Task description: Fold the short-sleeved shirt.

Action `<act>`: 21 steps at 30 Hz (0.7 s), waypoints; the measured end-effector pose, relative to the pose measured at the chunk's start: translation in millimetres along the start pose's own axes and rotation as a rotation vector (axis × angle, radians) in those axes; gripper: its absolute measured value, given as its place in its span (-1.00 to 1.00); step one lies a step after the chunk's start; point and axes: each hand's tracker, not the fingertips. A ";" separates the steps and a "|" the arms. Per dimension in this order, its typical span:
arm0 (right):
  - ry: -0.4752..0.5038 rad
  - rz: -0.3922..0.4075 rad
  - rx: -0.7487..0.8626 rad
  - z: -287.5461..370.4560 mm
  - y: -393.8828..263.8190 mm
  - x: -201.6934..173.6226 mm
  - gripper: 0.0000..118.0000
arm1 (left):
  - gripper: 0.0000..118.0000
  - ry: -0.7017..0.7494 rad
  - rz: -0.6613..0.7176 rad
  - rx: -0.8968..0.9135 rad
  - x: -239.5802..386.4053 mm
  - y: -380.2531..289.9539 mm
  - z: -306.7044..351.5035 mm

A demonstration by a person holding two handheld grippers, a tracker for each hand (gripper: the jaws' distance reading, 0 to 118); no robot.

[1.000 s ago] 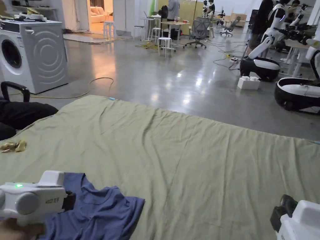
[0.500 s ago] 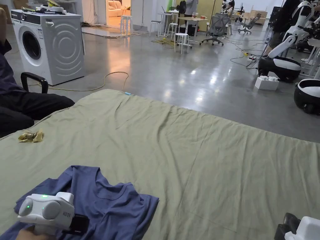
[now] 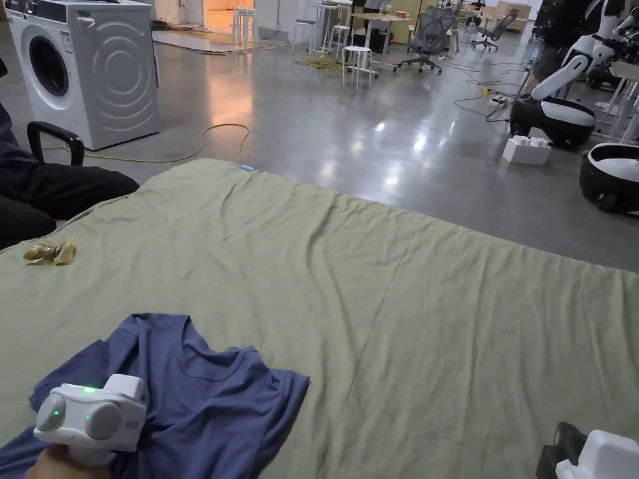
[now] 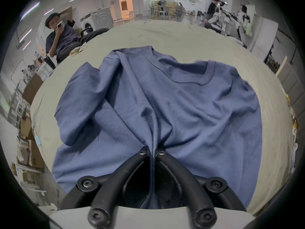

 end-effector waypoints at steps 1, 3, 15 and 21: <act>0.000 -0.003 -0.001 0.5 -0.7 1.2 -0.96 | -0.91 -0.003 0.005 0.029 -0.5 -2.3 4.4; -0.004 -0.007 -0.003 1.4 -2.0 3.3 -0.96 | -0.91 -0.012 -0.005 0.049 -8.7 0.5 -10.3; -0.025 -0.039 0.046 12.8 12.0 15.8 -0.96 | -0.92 -0.136 -0.011 0.389 6.7 52.9 61.7; -0.035 -0.049 0.076 20.6 22.2 24.9 -0.96 | -0.92 -0.217 -0.118 0.559 49.3 97.4 106.2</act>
